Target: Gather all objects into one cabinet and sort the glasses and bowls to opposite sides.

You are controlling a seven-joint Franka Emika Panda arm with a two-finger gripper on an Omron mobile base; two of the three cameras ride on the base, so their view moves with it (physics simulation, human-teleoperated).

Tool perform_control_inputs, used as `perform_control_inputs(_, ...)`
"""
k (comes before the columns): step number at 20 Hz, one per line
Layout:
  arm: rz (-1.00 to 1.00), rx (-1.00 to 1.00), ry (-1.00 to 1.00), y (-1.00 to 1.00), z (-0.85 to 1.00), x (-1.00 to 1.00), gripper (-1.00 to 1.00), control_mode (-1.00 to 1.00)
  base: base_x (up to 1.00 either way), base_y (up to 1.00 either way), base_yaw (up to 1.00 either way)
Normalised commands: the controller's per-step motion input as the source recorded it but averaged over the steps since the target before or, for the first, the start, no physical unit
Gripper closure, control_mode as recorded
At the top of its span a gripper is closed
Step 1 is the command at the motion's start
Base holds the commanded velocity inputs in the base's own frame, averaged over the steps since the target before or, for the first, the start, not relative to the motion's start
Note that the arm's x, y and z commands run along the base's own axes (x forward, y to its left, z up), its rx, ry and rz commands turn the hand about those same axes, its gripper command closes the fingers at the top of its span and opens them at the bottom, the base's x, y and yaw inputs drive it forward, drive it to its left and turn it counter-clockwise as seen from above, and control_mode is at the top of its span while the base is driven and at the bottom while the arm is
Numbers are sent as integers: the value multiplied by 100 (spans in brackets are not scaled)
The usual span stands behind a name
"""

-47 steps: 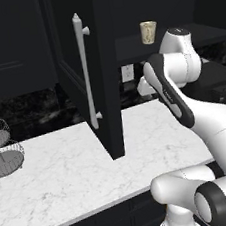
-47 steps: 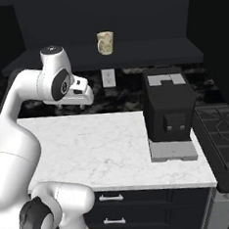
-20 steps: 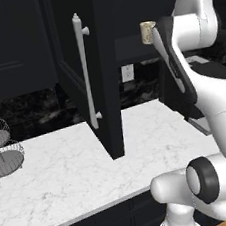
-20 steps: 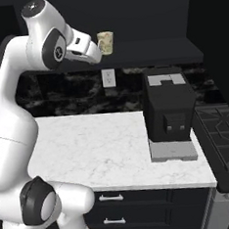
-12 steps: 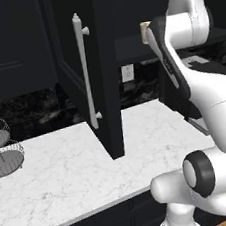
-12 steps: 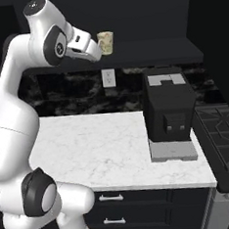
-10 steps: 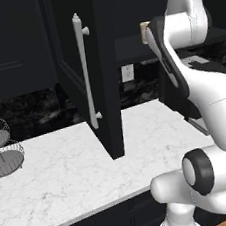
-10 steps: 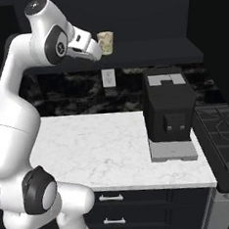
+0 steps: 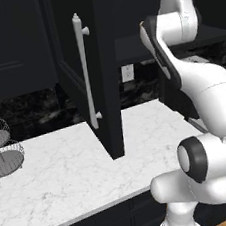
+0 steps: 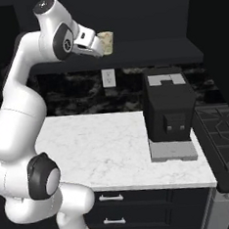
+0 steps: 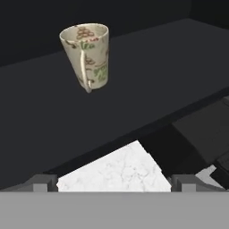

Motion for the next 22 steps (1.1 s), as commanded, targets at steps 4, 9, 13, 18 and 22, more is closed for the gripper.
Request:
perform_control_inputs(4, 0, 0, 0, 0, 3, 29, -100, -100, 0, 0, 0)
perform_control_inputs(9, 0, 0, 0, 0, 9, 25, -100, -100, 0, 0, 0)
perform_control_inputs(13, 0, 0, 0, 0, 4, 27, -100, -100, 0, 0, 0)
perform_control_inputs(18, 0, 0, 0, 0, 2, 44, -100, -100, 0, 0, 0)
perform_control_inputs(22, 0, 0, 0, 0, 0, 55, -100, -100, 0, 0, 0)
